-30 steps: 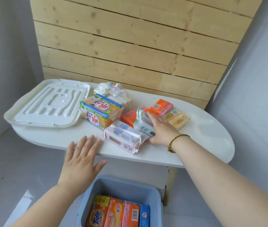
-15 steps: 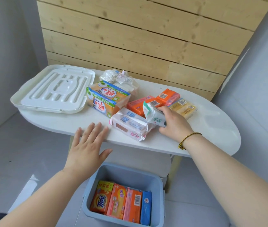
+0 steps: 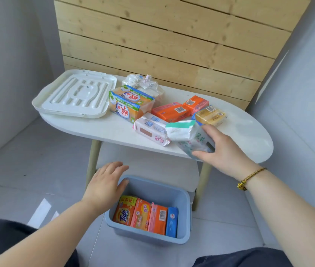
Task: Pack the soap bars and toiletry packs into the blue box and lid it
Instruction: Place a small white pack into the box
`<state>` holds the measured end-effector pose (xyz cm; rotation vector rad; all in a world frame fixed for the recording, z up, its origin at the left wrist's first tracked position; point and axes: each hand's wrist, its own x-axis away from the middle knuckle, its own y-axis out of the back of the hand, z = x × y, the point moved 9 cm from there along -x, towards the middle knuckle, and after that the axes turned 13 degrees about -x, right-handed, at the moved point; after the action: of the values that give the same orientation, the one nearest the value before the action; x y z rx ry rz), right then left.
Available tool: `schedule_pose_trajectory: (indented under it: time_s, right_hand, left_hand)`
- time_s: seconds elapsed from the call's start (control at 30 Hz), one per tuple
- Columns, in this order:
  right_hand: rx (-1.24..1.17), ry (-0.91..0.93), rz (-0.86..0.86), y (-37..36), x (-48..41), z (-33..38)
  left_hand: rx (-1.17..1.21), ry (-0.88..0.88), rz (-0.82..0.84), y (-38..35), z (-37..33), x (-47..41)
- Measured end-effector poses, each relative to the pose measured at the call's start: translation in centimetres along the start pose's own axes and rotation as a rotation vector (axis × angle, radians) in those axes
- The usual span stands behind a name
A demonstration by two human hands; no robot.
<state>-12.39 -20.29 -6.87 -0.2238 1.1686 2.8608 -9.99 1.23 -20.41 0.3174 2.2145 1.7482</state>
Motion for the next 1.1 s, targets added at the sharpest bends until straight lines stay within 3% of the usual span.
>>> schedule_pose_trajectory:
  time_s: [0.27,0.47,1.1]
  right_hand:
    - [0.177,-0.063,0.344,-9.9,3.1,-4.4]
    - [0.385,-0.286,0.404,-17.0,2.6,-13.9]
    - [0.400,-0.452,0.468,-26.2,0.8,-26.7]
  left_hand:
    - [-0.078,0.129,0.366,-8.6,3.1,0.9]
    - [-0.051,0.184,0.513,-14.0,3.6,1.3]
    - [-0.132,0.211,0.649,-21.9,5.6,2.8]
